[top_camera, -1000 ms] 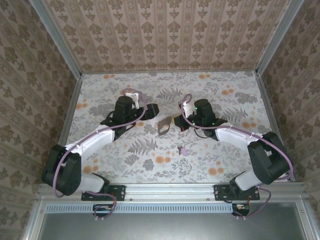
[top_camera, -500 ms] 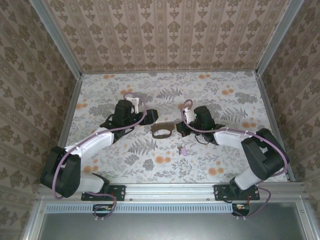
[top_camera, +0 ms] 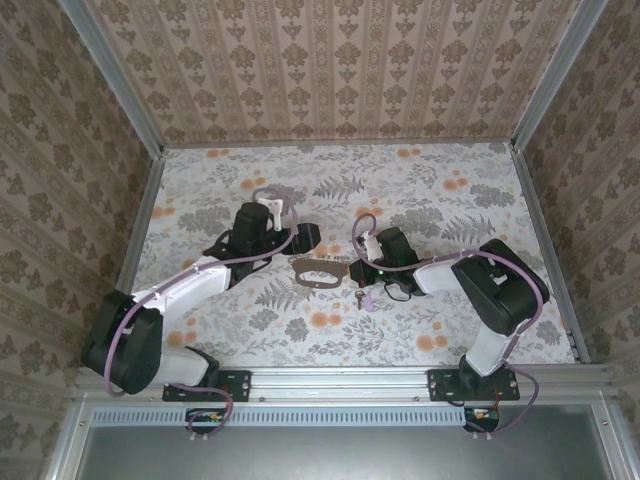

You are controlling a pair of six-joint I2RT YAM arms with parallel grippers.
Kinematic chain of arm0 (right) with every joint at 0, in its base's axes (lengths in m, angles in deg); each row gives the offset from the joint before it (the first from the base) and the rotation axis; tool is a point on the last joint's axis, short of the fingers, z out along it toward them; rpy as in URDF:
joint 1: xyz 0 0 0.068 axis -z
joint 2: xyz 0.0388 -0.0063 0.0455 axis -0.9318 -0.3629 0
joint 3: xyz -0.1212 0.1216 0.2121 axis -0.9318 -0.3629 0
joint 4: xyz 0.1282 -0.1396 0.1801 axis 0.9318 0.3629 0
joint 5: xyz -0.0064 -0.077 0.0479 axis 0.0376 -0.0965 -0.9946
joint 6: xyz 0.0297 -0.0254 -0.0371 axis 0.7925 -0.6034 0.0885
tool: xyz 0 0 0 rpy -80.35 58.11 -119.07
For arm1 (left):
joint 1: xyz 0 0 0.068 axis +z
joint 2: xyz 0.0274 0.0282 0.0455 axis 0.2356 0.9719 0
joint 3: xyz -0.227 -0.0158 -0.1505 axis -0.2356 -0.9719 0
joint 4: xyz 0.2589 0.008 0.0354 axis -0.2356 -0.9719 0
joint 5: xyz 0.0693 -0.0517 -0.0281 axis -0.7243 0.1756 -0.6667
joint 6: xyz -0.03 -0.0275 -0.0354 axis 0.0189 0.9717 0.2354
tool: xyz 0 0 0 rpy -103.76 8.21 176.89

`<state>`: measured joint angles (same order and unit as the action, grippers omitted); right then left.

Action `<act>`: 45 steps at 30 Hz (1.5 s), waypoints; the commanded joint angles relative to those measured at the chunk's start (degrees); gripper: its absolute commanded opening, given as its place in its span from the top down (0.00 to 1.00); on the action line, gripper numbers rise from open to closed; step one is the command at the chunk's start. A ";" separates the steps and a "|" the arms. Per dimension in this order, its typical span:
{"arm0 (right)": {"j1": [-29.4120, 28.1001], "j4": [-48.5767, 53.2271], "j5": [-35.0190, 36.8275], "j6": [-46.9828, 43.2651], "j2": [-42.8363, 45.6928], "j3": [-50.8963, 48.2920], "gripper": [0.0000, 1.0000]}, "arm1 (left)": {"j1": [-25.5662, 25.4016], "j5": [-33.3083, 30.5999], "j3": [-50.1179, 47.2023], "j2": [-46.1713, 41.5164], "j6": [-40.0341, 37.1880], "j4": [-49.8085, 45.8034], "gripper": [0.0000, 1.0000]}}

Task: Put the keys on the keyring

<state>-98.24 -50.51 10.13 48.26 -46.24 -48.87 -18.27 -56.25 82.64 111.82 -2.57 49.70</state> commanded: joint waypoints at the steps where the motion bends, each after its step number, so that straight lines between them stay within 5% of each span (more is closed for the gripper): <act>1: 0.02 -0.57 1.66 1.17 -0.96 0.32 0.94 | -0.83 0.05 -0.80 0.18 -0.47 0.77 0.01; 9: 0.40 -0.43 2.95 1.93 2.47 -1.76 0.77 | -2.37 0.56 0.17 1.38 -0.31 1.96 0.00; 45: -0.02 -0.69 -0.96 3.18 0.97 -0.15 0.80 | -2.47 0.93 0.70 3.77 -0.21 3.24 0.00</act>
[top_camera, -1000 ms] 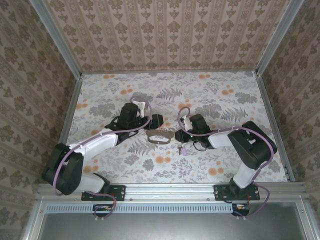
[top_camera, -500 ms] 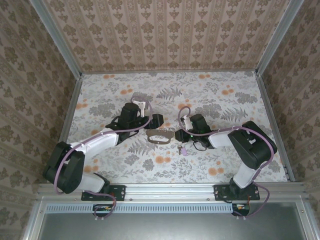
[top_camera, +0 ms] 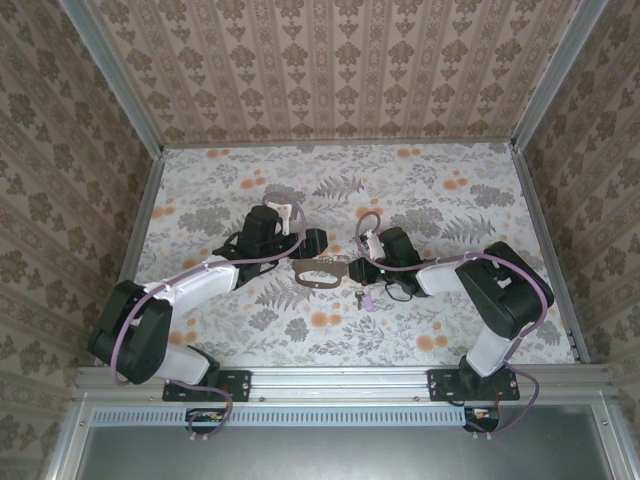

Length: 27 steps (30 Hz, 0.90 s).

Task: Put the keys on the keyring

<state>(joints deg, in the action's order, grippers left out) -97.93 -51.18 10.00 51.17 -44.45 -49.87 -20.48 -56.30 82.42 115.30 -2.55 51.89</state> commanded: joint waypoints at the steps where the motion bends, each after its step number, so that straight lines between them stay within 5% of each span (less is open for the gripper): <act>1: -0.39 0.03 -0.85 0.26 -0.90 0.86 0.80 | -0.24 0.97 0.91 0.28 -0.26 1.08 0.00; 7: -0.41 0.55 -0.89 0.16 -1.55 1.21 0.82 | -0.26 0.91 0.77 0.02 -0.24 1.13 0.00; 12: -0.41 1.18 -0.94 -0.19 -0.96 1.08 1.00 | -0.25 0.81 0.65 -0.31 -0.26 1.05 0.00; 27: 0.96 10.15 -2.40 -11.32 17.82 7.24 1.00 | 4.84 3.38 3.98 -5.45 -4.23 -4.54 0.00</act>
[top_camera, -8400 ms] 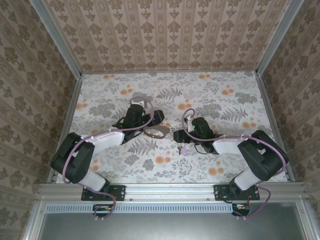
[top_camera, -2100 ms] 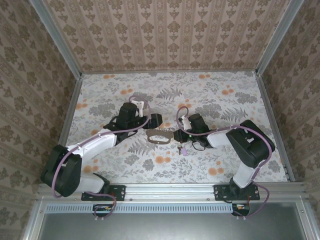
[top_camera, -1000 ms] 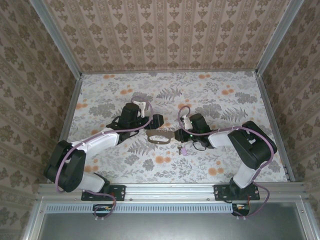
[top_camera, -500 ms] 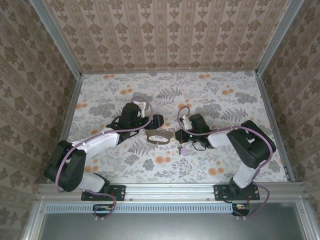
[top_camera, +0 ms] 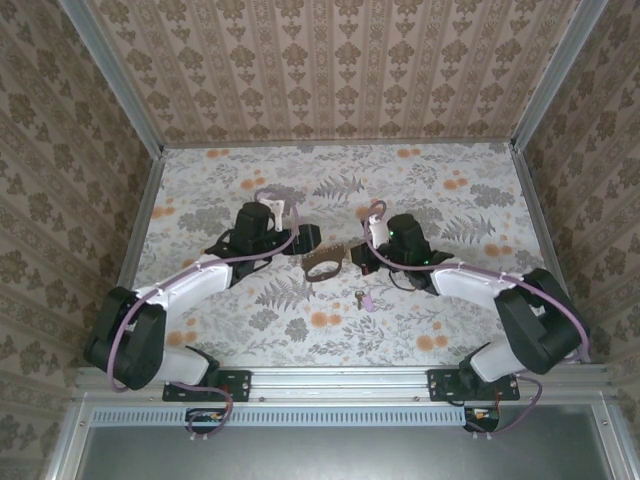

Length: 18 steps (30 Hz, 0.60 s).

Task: Put the keys on the keyring

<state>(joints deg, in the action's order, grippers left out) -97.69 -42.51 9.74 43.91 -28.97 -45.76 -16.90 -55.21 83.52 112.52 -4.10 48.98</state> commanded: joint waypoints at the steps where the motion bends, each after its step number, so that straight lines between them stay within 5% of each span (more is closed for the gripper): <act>1: 1.15 1.59 -3.55 -4.51 4.23 4.32 1.00 | 1.87 3.10 3.29 -3.08 -3.04 -1.84 0.00; 10: 3.22 2.41 -12.48 -5.60 1.19 12.29 1.00 | 3.49 9.46 5.64 -6.05 -7.32 -3.43 0.04; 18: 3.31 0.31 -17.02 -4.94 -1.79 12.04 1.00 | 3.72 17.77 4.30 -3.72 -9.08 4.26 0.42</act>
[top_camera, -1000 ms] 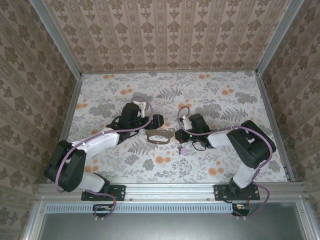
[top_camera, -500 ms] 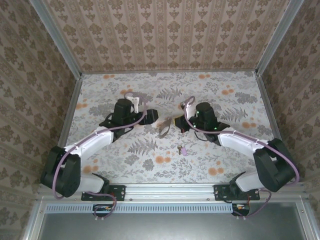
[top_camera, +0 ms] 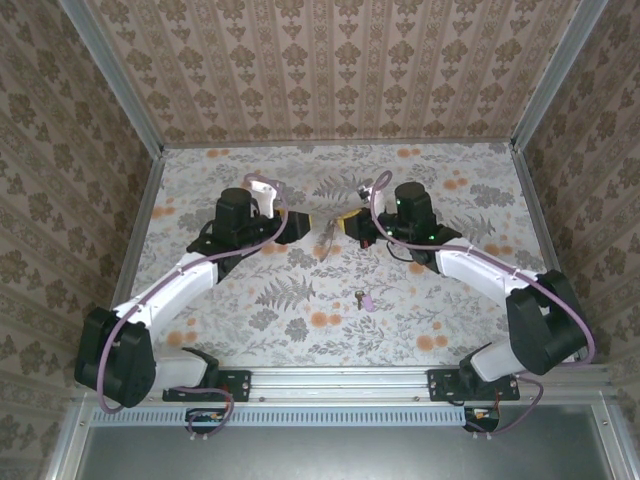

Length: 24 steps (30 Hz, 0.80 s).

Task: Put the keys on the keyring

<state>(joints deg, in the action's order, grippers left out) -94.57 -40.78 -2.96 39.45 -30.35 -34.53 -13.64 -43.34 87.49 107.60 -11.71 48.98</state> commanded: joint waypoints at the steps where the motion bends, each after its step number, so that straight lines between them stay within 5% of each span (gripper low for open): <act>1: 0.18 -1.42 -4.84 -0.56 -0.58 0.78 1.00 | 0.46 7.61 0.40 1.90 -1.50 5.57 0.46; 8: 0.53 -0.57 -7.99 -1.01 -0.90 0.88 1.00 | 0.30 16.94 0.74 5.76 -1.21 10.71 0.69; 24: 1.94 -2.88 -10.29 0.84 0.54 -2.13 1.00 | -2.79 19.74 1.71 9.35 -1.18 14.53 0.55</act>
<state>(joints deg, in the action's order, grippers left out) -92.97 -41.02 -11.20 39.41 -30.96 -36.02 -16.00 -25.17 87.49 115.91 -12.61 61.38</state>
